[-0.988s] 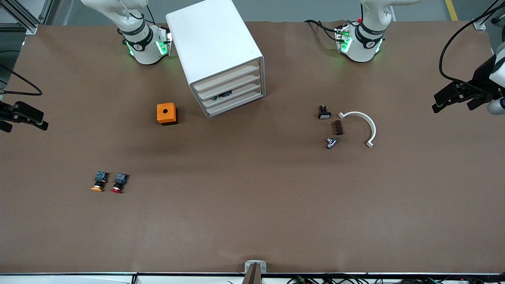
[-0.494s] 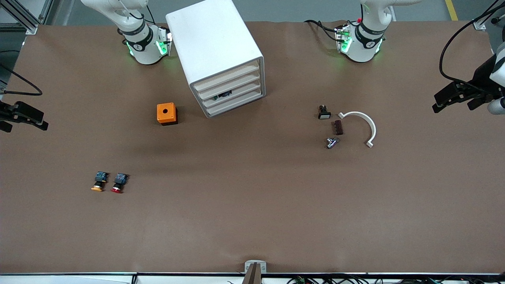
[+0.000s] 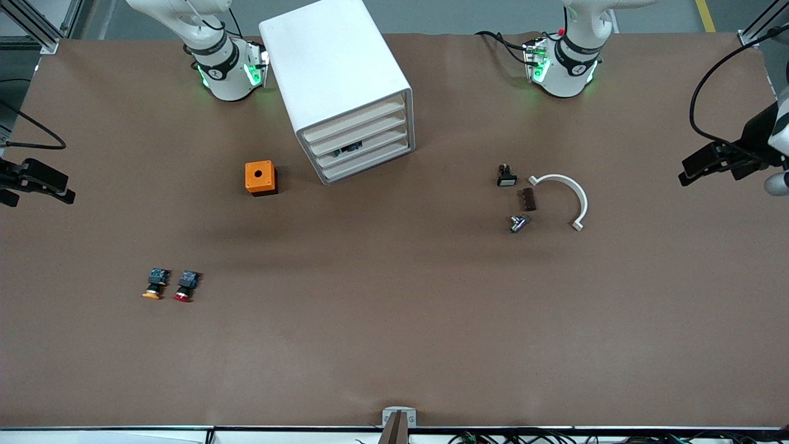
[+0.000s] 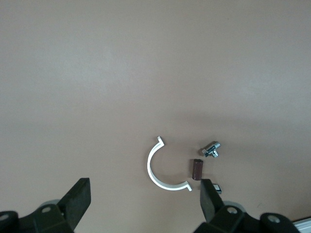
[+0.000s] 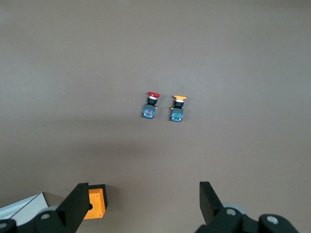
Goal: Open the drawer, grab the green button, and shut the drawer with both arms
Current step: 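Move both grippers out from rest toward the table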
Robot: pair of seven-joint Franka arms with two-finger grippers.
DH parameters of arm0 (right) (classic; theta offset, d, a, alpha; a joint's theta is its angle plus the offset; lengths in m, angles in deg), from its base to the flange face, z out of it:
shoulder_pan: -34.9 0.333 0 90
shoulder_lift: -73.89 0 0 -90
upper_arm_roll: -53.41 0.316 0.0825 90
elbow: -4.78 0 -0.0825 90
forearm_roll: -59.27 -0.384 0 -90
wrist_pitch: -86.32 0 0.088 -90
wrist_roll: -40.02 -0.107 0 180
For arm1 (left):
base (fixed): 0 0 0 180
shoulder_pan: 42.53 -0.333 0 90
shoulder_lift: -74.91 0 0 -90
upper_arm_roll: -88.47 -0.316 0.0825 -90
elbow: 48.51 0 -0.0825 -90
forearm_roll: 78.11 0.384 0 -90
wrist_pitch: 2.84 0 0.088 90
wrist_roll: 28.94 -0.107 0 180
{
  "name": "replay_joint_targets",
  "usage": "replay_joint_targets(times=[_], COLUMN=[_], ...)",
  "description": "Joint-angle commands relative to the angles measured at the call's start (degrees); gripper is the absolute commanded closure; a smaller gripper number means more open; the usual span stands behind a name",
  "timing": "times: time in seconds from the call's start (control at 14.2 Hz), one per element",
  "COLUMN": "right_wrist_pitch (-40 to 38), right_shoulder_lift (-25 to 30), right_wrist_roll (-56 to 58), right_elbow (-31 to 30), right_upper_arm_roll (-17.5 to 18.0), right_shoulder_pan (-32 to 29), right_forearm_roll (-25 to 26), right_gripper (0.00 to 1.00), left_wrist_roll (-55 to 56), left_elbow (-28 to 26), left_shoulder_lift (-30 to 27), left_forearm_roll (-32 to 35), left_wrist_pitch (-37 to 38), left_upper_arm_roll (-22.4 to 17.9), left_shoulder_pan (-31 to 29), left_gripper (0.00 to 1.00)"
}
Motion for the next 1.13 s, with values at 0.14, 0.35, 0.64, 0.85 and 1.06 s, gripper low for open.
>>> replay_joint_targets(times=[0.14,0.35,0.64,0.85,1.06], right_wrist_pitch=[0.4,1.19,5.31,9.01,8.4], right_shoulder_lift=[0.44,-1.23,-5.17,-8.26,-8.44], right_wrist_roll=[-0.94,-1.02,-1.55,-9.79,-15.17], right_elbow=[-0.74,-0.74,-0.83,-1.18,-1.79], right_upper_arm_roll=[0.18,0.18,0.18,0.1,0.18], right_shoulder_pan=[1.37,2.6,4.97,8.31,8.85], right_forearm_roll=[0.29,0.11,0.38,1.69,1.62], right_gripper=[0.0,0.0,0.0,0.0,0.0], left_wrist_roll=[0.42,1.11,8.12,20.84,35.26], left_elbow=[1.5,1.59,1.67,4.91,8.52], left_shoulder_lift=[6.21,9.46,13.68,17.54,22.73], left_forearm_roll=[0.04,-0.05,-1.71,-7.85,-14.88], left_wrist_pitch=[-0.87,-1.05,0.26,0.88,2.02], left_upper_arm_roll=[0.73,1.7,1.79,1.79,1.79], left_shoulder_pan=[0.9,2.3,6.6,9.42,11.35], left_gripper=[0.01,0.01,0.0,0.0,0.0])
